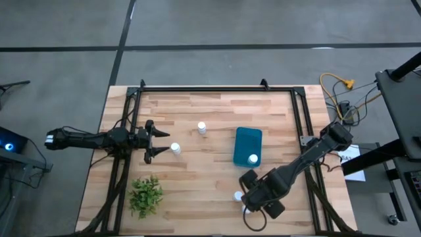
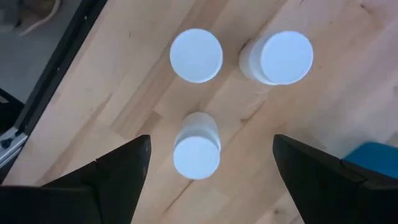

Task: Pick and place pill bottles into a basket
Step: Put the white medicine bottle into the blue bin

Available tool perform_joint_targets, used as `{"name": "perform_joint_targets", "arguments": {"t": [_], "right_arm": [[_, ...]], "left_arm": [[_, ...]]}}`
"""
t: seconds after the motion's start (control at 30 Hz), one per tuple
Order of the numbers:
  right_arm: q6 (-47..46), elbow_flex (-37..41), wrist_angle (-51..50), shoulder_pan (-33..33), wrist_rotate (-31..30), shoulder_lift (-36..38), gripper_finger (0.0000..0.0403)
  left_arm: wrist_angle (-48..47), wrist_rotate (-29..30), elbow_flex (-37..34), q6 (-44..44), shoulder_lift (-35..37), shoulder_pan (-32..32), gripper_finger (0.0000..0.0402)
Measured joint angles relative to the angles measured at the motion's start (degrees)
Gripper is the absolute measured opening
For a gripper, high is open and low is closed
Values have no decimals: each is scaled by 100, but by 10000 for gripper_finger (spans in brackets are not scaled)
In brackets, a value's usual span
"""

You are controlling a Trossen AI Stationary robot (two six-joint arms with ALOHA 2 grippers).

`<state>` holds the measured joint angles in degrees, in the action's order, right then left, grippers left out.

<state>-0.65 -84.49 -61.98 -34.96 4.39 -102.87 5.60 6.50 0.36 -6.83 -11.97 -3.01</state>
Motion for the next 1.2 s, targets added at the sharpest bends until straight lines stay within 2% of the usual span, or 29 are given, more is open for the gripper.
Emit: {"name": "perform_joint_targets", "arguments": {"t": [0.47,0.7,1.1,1.2], "right_arm": [[-114,749,730,-70,-112,-31,327],[-133,1116,785,-109,-114,-35,327],[-102,1290,1054,-129,-97,-35,325],[-89,1292,1054,-132,-95,-35,308]], "left_arm": [[-9,0,0,-1,6,-2,274],[-9,0,0,-2,9,-4,274],[-9,0,0,0,5,-4,274],[-9,1,0,0,0,-2,274]]}}
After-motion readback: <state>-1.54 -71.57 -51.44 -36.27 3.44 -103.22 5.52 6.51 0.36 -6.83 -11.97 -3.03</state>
